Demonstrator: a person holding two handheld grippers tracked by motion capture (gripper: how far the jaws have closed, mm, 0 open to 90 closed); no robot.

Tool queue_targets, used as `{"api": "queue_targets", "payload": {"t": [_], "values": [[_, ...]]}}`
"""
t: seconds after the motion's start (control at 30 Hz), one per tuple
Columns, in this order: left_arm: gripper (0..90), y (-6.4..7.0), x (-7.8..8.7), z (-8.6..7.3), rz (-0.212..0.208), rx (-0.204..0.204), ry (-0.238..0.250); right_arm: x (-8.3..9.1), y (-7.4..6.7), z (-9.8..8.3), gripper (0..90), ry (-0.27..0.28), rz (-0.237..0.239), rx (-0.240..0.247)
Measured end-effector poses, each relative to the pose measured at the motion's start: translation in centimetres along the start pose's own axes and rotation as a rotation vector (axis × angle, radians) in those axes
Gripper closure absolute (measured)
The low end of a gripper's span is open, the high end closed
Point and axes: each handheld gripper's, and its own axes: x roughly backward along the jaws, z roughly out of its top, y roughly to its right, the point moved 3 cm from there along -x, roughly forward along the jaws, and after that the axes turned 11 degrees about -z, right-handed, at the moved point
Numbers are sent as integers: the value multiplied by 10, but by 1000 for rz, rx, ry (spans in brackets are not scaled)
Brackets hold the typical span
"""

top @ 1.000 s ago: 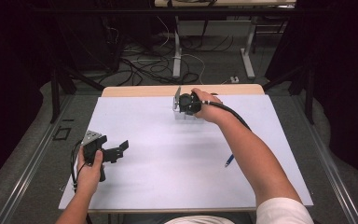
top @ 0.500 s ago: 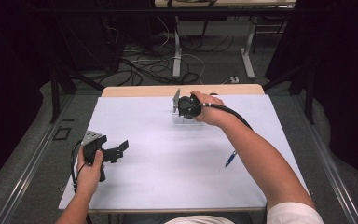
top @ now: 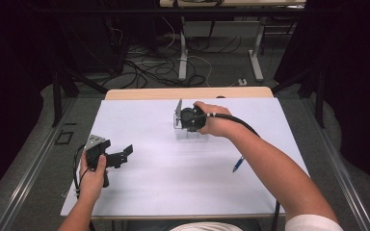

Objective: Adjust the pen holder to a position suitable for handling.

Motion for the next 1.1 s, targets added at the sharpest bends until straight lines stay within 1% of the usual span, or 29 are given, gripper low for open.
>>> {"api": "queue_targets", "payload": {"t": [0.13, 0.17, 0.27, 0.37, 0.4, 0.47, 0.67, 0.7, 0.8, 0.9, 1.0, 1.1], "values": [[0, 0, 0, 0, 0, 2, 1, 0, -5, 3, 891, 8, 13, -4], [0, 0, 0, 0, 0, 2, 1, 0, -5, 3, 890, 2, 16, -6], [0, 0, 0, 0, 0, 1, 0, 1, -7, 3, 891, 6, 24, -12], [0, 0, 0, 0, 1, 0, 0, 0, -7, 2, 889, 3, 23, -15], [0, 0, 0, 0, 1, 0, 0, 0, -6, 2, 889, 1, 24, 1], [0, 0, 0, 0, 1, 0, 0, -2, -7, 1, 887, 1, 28, 0], [0, 0, 0, 0, 1, -4, -2, -3, -3, 1, 868, 7, 3, -6], [0, 0, 0, 0, 1, -4, -2, -4, -2, 0, 865, 18, 0, -13], [0, 0, 0, 0, 1, -4, 0, -5, -1, 0, 852, 6, -18, -29], [0, 0, 0, 0, 0, -1, 0, -5, 0, 0, 836, 7, -34, -38], [0, 0, 0, 0, 0, -1, -1, -5, 0, -1, 782, 14, -49, -51], [0, 0, 0, 0, 0, -5, 0, -4, 0, -3, 740, 31, -60, -78]]}}
